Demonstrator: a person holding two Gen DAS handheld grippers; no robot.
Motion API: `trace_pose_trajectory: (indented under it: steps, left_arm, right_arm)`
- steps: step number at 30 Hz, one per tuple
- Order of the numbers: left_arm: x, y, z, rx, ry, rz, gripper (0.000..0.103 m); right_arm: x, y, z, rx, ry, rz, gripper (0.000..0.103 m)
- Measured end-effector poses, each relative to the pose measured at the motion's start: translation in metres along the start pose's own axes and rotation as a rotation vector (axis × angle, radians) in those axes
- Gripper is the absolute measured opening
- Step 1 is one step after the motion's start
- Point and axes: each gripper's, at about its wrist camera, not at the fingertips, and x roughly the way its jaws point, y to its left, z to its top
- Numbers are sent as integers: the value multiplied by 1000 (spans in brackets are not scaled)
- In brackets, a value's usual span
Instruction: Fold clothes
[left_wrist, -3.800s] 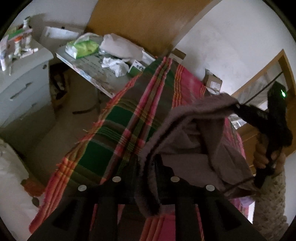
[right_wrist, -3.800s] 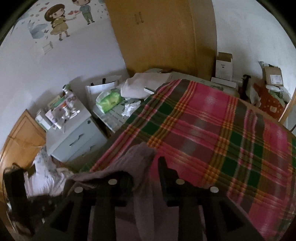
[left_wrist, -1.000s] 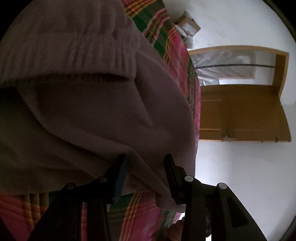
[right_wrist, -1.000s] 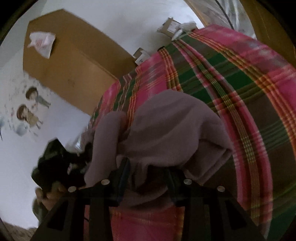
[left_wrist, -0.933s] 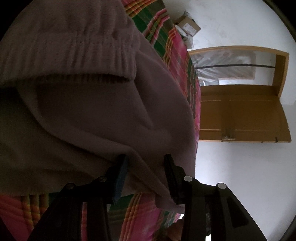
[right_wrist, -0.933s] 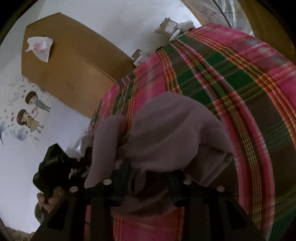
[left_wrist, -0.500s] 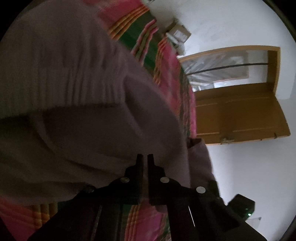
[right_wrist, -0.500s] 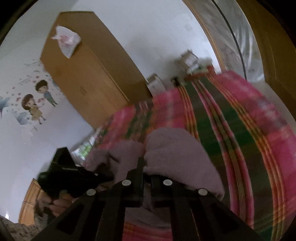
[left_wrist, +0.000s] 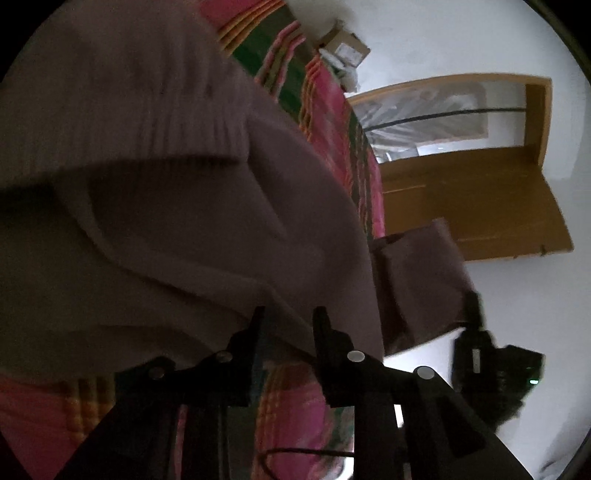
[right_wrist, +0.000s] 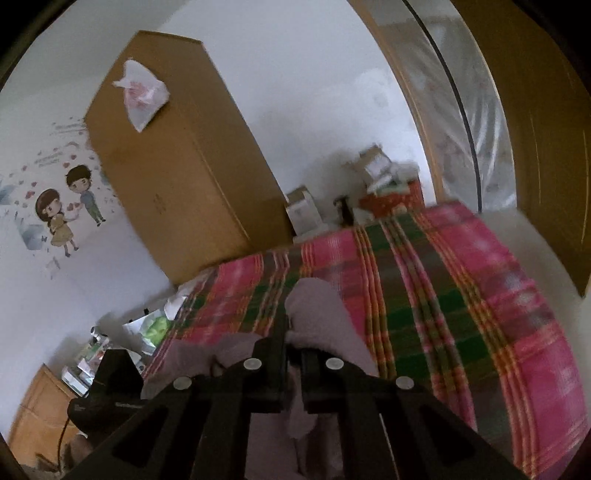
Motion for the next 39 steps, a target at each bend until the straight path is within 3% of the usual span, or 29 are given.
trace_pose_trajectory:
  steps: [3, 10, 14, 18, 22, 26, 31, 33, 39]
  left_arm:
    - [3, 3, -1, -28, 19, -6, 40]
    - [11, 11, 10, -91, 39, 2, 40]
    - [13, 16, 11, -151, 49, 7, 40]
    - [16, 17, 12, -158, 39, 3, 39]
    - [15, 19, 12, -161, 21, 14, 24]
    - [14, 16, 11, -158, -2, 15, 9]
    - [6, 4, 17, -131, -72, -16, 7]
    - [-2, 1, 19, -112, -103, -25, 7]
    - [-9, 2, 24, -108, -127, -26, 7]
  right_arm:
    - [4, -10, -6, 2, -9, -116, 5]
    - [12, -42, -18, 88, 35, -192, 7]
    - [21, -54, -29, 122, 118, -183, 9]
    - [11, -69, -39, 196, 122, -193, 16]
    - [0, -69, -51, 189, 135, -186, 18]
    - [3, -65, -65, 190, 194, -112, 18]
    - [14, -70, -82, 274, 266, -27, 18]
    - [17, -70, -87, 288, 288, -5, 24]
    - [28, -69, -88, 297, 286, -28, 35]
